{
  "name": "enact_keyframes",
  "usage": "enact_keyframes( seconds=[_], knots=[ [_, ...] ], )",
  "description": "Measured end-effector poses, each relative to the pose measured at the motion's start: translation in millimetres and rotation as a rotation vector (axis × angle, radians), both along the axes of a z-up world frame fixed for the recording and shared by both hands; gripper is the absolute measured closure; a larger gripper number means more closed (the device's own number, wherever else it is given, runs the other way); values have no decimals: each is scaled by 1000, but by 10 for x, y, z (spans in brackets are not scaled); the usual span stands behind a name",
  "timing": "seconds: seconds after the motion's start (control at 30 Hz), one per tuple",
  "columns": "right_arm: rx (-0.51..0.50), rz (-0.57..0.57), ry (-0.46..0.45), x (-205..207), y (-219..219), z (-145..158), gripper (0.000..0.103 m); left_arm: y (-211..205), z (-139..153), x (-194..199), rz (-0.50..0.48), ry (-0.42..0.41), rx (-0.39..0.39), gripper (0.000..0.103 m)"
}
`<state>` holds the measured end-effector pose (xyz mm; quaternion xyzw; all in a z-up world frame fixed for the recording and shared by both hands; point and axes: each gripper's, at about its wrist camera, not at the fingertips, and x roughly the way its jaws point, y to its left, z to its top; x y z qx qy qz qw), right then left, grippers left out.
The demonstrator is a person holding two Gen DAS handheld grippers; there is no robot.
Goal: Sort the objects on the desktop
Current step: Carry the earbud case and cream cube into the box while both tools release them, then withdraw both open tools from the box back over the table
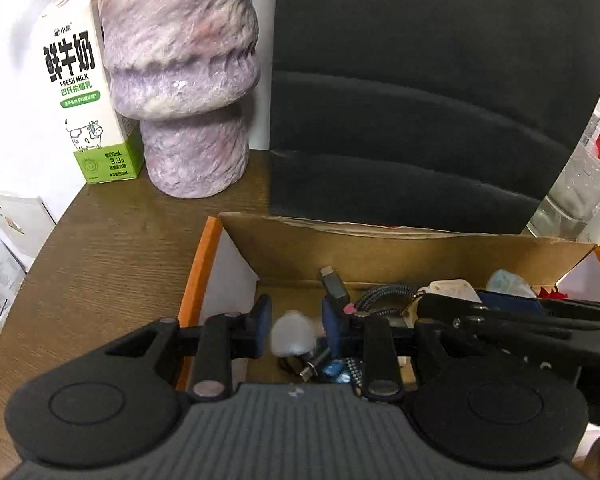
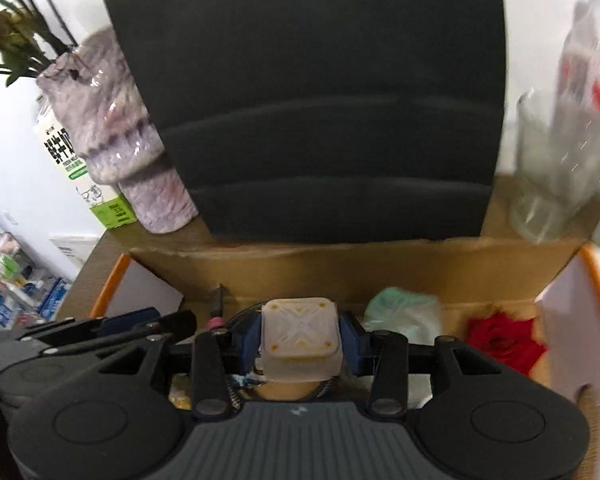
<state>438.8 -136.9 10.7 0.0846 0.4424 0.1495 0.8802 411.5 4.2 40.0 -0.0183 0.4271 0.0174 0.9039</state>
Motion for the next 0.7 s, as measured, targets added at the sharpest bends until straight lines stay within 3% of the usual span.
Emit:
enact_keyframes(
  seconds=[0.1, 0.2, 0.33, 0.47, 0.57, 0.7],
  knots=[
    [23, -12, -6, -59, -54, 53, 60, 71, 71, -42, 6, -22, -11, 49],
    [35, -24, -36, -193, -142, 234, 48, 122, 224, -168, 18, -48, -61, 31],
    [10, -47, -103, -529, -327, 503, 44, 99, 476, -667, 79, -149, -70, 11],
    [-47, -51, -197, -1087, -503, 720, 35, 17, 631, -1320, 72, -252, -133, 4],
    [-115, -41, -286, -1616, -547, 850, 28, -110, 680, -1769, 47, -299, -127, 1],
    [-142, -60, -379, -2370, -686, 884, 22, -196, 650, -2271, 4, -301, -126, 0]
  ],
)
